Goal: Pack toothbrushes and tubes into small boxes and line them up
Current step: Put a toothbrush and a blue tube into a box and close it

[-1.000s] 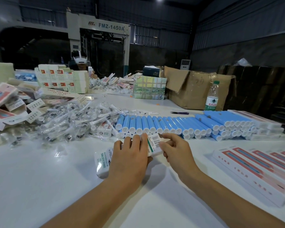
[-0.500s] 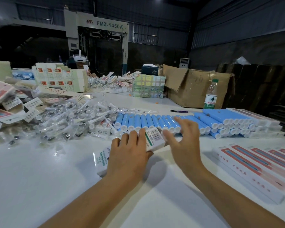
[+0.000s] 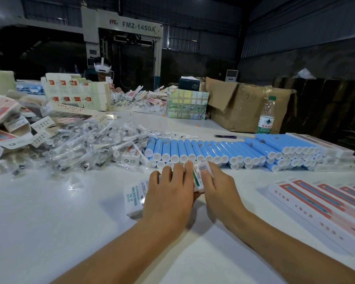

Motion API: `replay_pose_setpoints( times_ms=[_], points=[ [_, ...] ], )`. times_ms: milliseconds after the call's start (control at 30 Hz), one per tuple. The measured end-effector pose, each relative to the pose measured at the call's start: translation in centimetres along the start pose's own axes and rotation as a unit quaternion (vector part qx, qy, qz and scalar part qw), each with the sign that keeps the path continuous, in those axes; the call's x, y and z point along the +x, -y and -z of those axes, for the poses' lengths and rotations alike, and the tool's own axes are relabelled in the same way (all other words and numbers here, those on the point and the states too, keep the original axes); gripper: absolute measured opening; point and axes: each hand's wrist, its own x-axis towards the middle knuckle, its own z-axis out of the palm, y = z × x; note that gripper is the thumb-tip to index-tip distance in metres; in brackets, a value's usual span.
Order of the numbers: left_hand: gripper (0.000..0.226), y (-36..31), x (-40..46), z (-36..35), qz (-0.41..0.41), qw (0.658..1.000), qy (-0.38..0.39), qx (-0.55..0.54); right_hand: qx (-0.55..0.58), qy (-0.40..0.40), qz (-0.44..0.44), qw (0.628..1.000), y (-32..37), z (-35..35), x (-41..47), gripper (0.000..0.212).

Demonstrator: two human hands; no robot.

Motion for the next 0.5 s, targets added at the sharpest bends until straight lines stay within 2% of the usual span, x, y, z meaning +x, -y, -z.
replay_pose_setpoints(
  times_ms=[100, 167, 200, 267, 333, 500],
  points=[
    [0.077, 0.1, -0.3, -0.1, -0.004, 1.0, 0.014, 0.016, -0.04, 0.016, 0.046, 0.998, 0.2, 0.0, -0.3, 0.047],
    [0.078, 0.5, -0.2, -0.1, -0.011, 1.0, 0.015, 0.02, 0.07, 0.041, -0.006, 0.997, 0.7, 0.0, -0.6, 0.052],
    [0.077, 0.6, -0.2, -0.1, -0.009, 1.0, 0.017, 0.021, 0.185, 0.056, -0.062, 0.979, 0.9, 0.1, -0.5, 0.045],
    [0.075, 0.9, -0.1, -0.1, 0.001, 0.999, 0.032, 0.022, 0.384, 0.079, -0.155, 0.907, 1.0, 0.4, 0.0, 0.037],
    [0.073, 0.9, 0.0, 0.0, 0.005, 0.999, 0.041, 0.022, 0.454, 0.094, -0.173, 0.869, 1.0, 0.8, 0.3, 0.034],
    [0.071, 1.1, 0.1, -0.1, -0.021, 1.0, 0.02, 0.001, 0.395, 0.047, -0.14, 0.907, 0.9, 0.6, 0.3, 0.026]
  ],
)
